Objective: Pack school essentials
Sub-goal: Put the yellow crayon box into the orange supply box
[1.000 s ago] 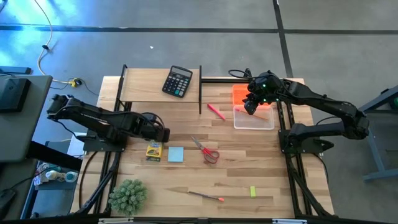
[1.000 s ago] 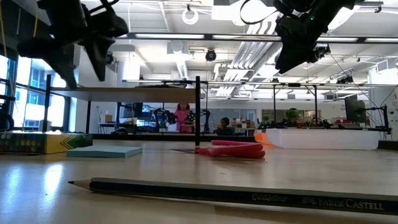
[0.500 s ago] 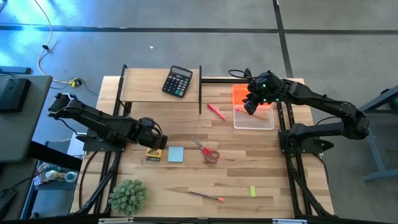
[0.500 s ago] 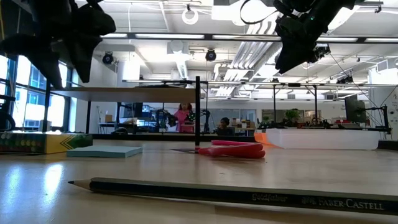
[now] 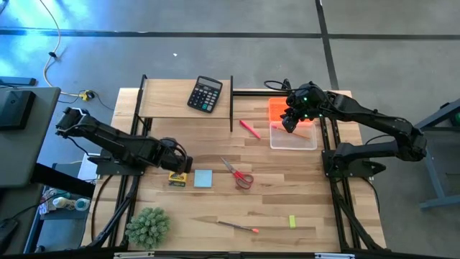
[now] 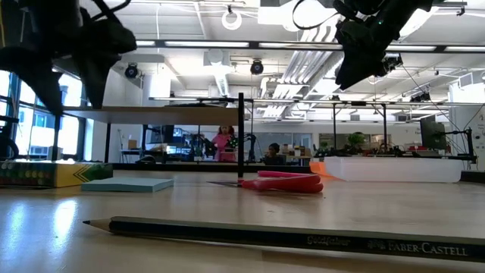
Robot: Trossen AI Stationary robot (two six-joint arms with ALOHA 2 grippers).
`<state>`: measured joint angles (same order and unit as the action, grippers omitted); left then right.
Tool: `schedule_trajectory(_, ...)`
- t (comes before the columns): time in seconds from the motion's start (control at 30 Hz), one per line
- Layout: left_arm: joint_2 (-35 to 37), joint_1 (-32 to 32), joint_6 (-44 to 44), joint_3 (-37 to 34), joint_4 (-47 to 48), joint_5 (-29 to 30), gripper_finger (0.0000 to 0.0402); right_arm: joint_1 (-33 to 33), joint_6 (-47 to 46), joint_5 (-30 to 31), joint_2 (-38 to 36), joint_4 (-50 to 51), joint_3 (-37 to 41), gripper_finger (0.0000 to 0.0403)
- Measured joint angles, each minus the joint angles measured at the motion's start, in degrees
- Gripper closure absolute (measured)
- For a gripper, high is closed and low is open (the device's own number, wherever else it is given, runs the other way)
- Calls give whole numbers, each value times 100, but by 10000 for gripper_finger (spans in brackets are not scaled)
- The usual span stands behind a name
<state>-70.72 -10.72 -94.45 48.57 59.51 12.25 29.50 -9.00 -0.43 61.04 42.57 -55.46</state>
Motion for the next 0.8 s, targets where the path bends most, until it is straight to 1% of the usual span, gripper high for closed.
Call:
schedule_trajectory(0.17,0,0,34,-305,-427,-129,57,-1,-6,-2,0,2,0,258)
schedule_trajectory(0.3,-2,2,-69,-491,-532,-275,39,-2,-8,-2,2,0,0,258)
schedule_trajectory(0.53,-312,0,-142,-509,-625,-338,8,-2,0,-1,1,0,0,258)
schedule_trajectory(0.67,-553,20,-210,-509,-682,-456,2,-1,0,-2,0,-7,0,258)
schedule_trajectory(0.8,-601,20,-242,-511,-850,-455,2,-2,0,-2,0,-20,0,258)
